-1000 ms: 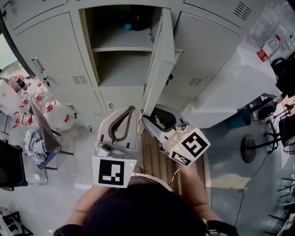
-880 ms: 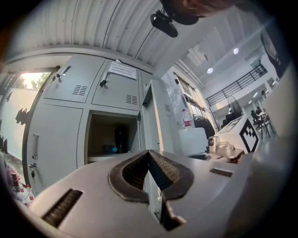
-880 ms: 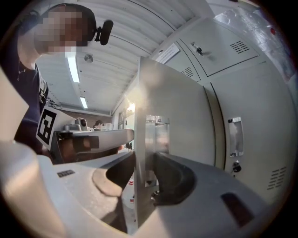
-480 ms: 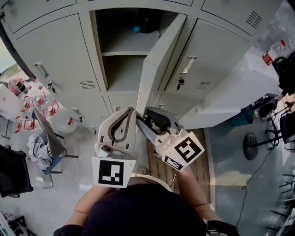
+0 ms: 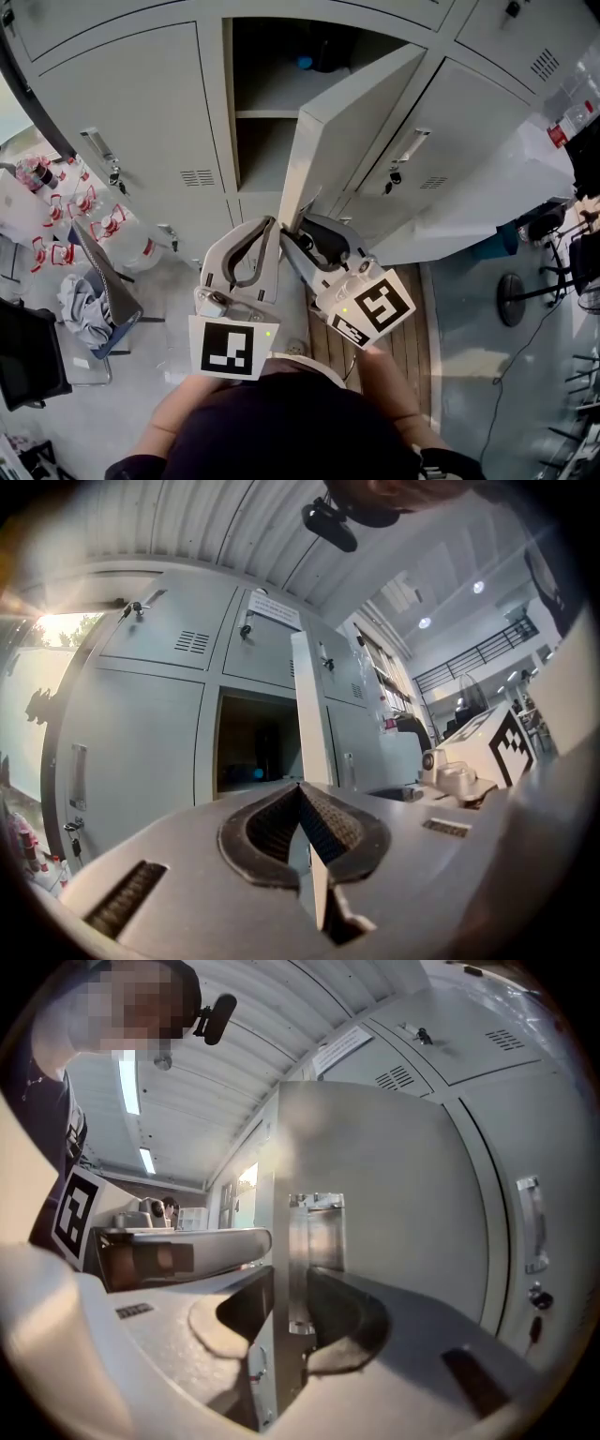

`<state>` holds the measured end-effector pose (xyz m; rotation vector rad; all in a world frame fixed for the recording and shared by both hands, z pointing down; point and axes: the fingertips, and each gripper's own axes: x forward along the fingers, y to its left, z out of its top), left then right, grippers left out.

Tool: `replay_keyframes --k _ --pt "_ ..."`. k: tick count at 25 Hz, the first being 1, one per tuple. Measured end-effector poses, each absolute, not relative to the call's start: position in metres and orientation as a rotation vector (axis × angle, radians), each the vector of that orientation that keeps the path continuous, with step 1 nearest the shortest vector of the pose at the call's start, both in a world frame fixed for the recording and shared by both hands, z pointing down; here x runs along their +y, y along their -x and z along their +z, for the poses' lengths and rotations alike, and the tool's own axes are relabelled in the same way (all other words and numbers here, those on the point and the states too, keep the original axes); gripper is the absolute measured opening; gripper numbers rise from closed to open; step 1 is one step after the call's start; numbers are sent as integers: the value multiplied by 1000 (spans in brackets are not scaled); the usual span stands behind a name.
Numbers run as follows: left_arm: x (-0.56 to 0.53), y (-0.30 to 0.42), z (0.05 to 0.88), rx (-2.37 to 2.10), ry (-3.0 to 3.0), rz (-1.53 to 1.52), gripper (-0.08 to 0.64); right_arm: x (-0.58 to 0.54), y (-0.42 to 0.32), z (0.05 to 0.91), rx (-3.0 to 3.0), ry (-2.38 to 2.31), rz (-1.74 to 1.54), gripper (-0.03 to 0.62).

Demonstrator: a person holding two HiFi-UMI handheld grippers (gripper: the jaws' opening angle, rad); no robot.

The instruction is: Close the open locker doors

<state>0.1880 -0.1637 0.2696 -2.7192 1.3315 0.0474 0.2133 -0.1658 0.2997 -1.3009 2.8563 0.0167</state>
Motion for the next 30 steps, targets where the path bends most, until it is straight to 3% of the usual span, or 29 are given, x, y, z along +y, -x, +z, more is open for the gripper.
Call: replay_keyframes --k 30 --pt "-267 -126 291 1174 2855 112 3 -268 -163 299 2711 1562 44 103"
